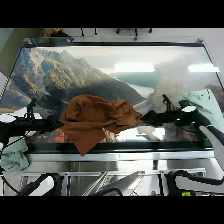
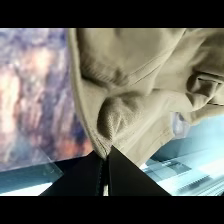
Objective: Fold the shirts.
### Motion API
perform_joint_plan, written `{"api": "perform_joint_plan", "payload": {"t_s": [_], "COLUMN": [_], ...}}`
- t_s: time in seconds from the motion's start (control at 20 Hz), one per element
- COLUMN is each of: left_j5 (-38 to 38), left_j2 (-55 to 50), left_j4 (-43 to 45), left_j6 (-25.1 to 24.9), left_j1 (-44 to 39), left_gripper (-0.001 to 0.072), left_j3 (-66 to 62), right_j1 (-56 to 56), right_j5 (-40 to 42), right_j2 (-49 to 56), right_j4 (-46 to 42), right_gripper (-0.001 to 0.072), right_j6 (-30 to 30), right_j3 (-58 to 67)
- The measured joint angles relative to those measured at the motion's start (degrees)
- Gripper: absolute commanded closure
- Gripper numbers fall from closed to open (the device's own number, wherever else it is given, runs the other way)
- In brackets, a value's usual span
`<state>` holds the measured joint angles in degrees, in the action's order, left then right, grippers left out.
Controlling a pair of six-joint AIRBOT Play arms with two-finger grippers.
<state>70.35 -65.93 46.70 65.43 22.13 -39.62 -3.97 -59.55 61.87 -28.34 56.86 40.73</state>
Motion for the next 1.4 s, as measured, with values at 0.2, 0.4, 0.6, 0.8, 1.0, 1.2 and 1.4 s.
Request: {"api": "perform_joint_plan", "payload": {"t_s": [0.2, 0.4, 0.6, 0.8, 1.0, 1.2, 1.4], "left_j5": [0.35, 0.39, 0.90, 3.08, 4.57, 4.70, 4.33], "left_j2": [-2.71, -4.70, -5.29, -5.44, -4.48, -1.05, 0.79], "left_j4": [-0.22, -0.37, -0.37, -0.42, -0.42, -0.42, 0.15], "left_j6": [-0.85, -1.49, -1.88, -1.84, -1.14, -0.74, -0.55], "left_j1": [0.00, -0.02, 0.00, 0.00, 0.00, -0.02, 0.92], "left_gripper": [0.0691, 0.0692, 0.0692, 0.0692, 0.0692, 0.0692, 0.0692], "left_j3": [0.63, 0.81, -1.03, -4.87, -8.17, -9.42, -6.21], "right_j1": [6.40, 8.55, 7.48, 2.01, -5.70, -10.91, -10.97], "right_j5": [2.84, 3.85, 2.80, -1.46, -7.06, -12.02, -12.76], "right_j2": [4.35, 6.19, 5.11, 1.73, -1.51, -2.89, -2.99], "right_j4": [7.76, 13.07, 14.80, 15.06, 13.46, 9.29, -1.42], "right_gripper": [0.0369, 0.0665, 0.0692, 0.0692, 0.0692, 0.0692, 0.0692], "right_j6": [-4.72, -8.46, -9.81, -9.20, -7.39, -6.47, -4.37], "right_j3": [-0.72, -0.79, 0.09, 1.09, 1.49, 1.57, 1.22]}}
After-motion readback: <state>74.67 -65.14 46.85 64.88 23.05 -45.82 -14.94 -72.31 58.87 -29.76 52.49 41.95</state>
